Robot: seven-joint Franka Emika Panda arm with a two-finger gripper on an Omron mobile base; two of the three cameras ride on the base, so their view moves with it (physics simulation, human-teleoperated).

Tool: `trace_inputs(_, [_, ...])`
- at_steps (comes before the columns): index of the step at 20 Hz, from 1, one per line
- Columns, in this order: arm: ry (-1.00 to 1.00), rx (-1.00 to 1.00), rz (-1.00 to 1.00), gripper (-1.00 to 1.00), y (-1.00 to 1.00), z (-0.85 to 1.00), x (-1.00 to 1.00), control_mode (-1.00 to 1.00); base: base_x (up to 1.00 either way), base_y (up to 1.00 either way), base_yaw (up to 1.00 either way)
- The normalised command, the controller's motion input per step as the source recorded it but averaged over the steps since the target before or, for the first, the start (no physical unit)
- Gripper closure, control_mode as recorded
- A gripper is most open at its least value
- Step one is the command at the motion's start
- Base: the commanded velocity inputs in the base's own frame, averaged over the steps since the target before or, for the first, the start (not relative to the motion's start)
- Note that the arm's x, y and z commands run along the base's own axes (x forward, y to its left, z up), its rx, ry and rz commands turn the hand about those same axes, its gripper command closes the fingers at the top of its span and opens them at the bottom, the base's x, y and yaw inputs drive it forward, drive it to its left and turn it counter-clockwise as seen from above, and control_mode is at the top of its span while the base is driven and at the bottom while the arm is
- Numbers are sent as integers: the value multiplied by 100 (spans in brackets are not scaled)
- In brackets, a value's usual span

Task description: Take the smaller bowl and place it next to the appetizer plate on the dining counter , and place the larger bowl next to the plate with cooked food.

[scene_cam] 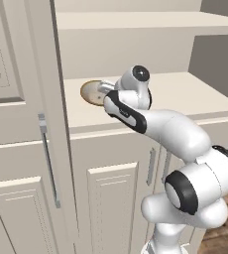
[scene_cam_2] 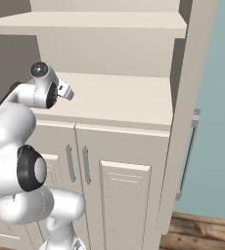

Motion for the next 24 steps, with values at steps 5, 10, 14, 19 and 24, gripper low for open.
trace_inputs(5, [0, 0, 0, 100, 0, 0, 3, -100, 0, 0, 0])
trace_inputs(10, [0, 0, -7, 100, -1, 0, -27, -100, 0, 0, 0])
trace_inputs(14, [-6, 0, -9, 100, -30, 3, -83, -100, 0, 0, 0])
trace_inputs(19, [-1, 6, -11, 100, -57, 46, -86, -100, 0, 0, 0])
trace_inputs(24, [8, 11, -2, 100, -45, 58, -84, -100, 0, 0, 0])
